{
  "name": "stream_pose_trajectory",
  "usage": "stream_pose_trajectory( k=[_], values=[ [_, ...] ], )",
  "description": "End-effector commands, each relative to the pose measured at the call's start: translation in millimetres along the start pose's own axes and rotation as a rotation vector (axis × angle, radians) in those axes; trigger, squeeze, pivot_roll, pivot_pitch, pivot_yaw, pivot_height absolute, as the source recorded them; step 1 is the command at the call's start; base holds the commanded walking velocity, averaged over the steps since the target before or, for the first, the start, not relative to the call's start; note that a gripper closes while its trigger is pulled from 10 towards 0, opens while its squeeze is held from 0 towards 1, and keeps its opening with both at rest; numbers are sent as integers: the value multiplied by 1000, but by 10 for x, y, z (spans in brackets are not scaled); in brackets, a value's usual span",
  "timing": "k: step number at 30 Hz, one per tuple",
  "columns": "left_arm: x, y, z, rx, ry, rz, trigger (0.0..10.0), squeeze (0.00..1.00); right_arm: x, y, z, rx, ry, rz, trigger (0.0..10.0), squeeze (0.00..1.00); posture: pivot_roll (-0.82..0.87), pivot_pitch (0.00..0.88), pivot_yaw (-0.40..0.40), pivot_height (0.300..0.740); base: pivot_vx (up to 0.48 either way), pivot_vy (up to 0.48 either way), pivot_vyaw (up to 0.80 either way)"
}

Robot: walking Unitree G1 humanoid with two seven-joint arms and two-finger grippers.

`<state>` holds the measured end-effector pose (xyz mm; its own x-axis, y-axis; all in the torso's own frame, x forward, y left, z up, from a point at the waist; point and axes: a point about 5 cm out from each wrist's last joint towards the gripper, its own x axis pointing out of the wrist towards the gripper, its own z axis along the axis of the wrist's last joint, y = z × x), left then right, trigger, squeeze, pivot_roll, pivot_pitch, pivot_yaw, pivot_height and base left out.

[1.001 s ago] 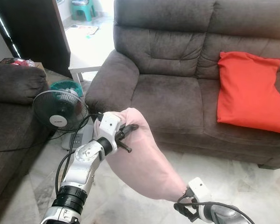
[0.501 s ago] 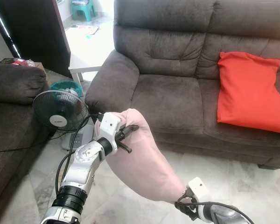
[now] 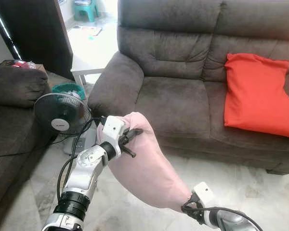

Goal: Move the pillow to the sofa from floor

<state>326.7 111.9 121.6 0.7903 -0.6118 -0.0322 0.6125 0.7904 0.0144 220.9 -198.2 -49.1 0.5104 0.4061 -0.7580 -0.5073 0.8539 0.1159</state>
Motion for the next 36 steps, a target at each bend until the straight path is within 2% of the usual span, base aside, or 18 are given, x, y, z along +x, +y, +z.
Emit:
stream_pose_trajectory(
  k=[1,12,23,25,29,30,31,36],
  values=[
    [60,9,333,34,-133,-11,10000,0,2,5,4,11,-14,4,0,0,91,25,-44,740,0,0,0],
    [24,26,243,33,-100,-2,10000,0,-2,-10,44,35,-63,-19,0,0,89,32,-39,740,0,0,0],
    [-18,23,121,38,-49,-1,10000,0,-13,-46,131,18,-90,-29,0,0,87,33,-40,740,0,0,0],
    [-38,33,70,53,-25,7,10000,0,-26,-74,205,14,-128,-46,0,0,89,30,-41,740,0,0,0],
    [-101,85,-45,75,20,69,10000,0,-72,-146,415,56,-281,-121,0,0,89,27,-45,740,0,0,0],
    [-126,102,-83,77,30,90,10000,0,-92,-161,470,69,-331,-142,4392,0,87,26,-46,740,0,0,0],
    [-145,112,-108,74,35,103,10000,0,-103,-172,486,74,-350,-159,10000,0,85,25,-46,740,0,0,0],
    [-255,180,-278,97,85,240,10000,0,-192,-244,609,106,-480,-269,10000,0,78,22,-47,740,0,0,0]
  ],
)
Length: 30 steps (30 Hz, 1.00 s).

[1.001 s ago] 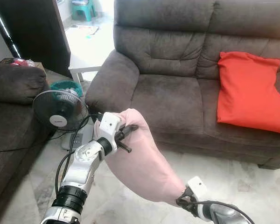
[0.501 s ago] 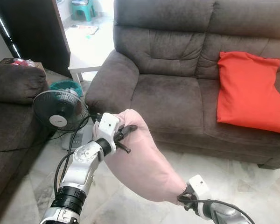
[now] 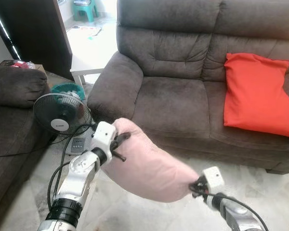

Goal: Move the pillow to the sofa from floor

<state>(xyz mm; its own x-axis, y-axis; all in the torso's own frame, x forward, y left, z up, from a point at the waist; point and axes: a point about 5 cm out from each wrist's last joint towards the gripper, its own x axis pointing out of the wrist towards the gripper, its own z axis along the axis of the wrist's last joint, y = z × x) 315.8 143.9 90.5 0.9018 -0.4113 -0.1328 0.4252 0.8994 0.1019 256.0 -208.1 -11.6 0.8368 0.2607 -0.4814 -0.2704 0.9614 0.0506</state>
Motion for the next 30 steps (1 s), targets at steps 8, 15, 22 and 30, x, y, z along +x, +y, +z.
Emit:
stream_pose_trajectory(
  k=[8,15,22,30],
  values=[
    [-42,0,-30,79,-48,190,10000,0,-31,-27,425,119,-308,-184,10000,0,77,2,-53,740,0,0,0],
    [-79,-70,20,88,-139,284,10000,0,-146,84,623,199,-493,-259,10000,0,71,0,-49,740,0,0,0],
    [-141,-108,106,147,-222,325,10000,0,-227,100,805,215,-575,-281,10000,0,63,0,-43,740,0,0,0],
    [-225,-18,166,186,-264,388,10000,0,-243,114,845,219,-591,-280,10000,0,73,0,-46,740,0,0,0]
  ],
)
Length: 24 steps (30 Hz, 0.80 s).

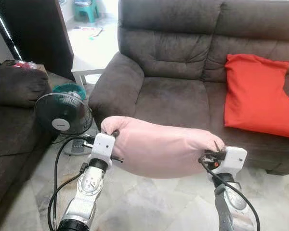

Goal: Move the pillow to the sofa from floor

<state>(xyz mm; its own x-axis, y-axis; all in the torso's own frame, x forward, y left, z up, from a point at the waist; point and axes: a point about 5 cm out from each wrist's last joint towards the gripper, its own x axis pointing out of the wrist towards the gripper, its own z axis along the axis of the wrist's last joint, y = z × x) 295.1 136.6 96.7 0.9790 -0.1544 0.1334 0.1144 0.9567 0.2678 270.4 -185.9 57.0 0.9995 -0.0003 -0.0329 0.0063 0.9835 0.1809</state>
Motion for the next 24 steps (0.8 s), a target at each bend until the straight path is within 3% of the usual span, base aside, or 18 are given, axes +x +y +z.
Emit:
stream_pose_trajectory(
  k=[1,13,24],
  values=[
    [6,167,98,20,-55,82,10000,0,20,-61,200,20,-95,-40,10000,0,72,0,-46,740,0,0,0],
    [17,225,126,28,-64,113,10000,0,43,0,203,3,-85,-5,10000,0,85,7,-45,740,0,0,0],
    [15,239,128,23,-59,122,10000,0,51,45,223,-20,-87,45,10000,0,90,16,-47,740,278,0,0]
  ],
)
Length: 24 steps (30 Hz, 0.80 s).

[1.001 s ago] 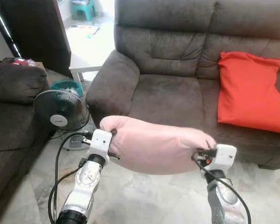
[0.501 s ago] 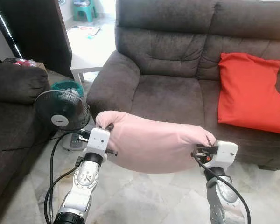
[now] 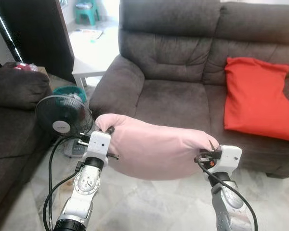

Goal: Move the pillow to the sofa from floor

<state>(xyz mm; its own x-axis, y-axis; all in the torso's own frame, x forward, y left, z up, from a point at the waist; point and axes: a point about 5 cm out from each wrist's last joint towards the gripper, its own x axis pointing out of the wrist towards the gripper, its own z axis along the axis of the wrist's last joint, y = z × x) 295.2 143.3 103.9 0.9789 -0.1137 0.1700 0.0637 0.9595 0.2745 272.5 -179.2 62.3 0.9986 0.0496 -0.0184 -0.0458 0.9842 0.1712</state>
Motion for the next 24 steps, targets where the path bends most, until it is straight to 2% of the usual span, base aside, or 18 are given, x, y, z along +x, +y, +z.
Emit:
stream_pose_trajectory(
  k=[1,6,22,24],
  values=[
    [24,156,75,8,-34,74,10000,0,26,-29,181,-15,-80,-1,10000,0,90,16,-47,740,300,0,425],
    [25,155,76,10,-33,75,10000,0,9,-29,179,-6,-85,2,10000,0,90,20,-49,740,302,0,571],
    [34,170,99,6,-42,87,10000,0,15,-28,184,-20,-74,28,10000,0,90,21,-54,740,304,0,0],
    [35,170,101,5,-42,87,10000,0,15,-26,200,-33,-83,35,10000,0,90,21,-54,740,307,0,594]
  ],
)
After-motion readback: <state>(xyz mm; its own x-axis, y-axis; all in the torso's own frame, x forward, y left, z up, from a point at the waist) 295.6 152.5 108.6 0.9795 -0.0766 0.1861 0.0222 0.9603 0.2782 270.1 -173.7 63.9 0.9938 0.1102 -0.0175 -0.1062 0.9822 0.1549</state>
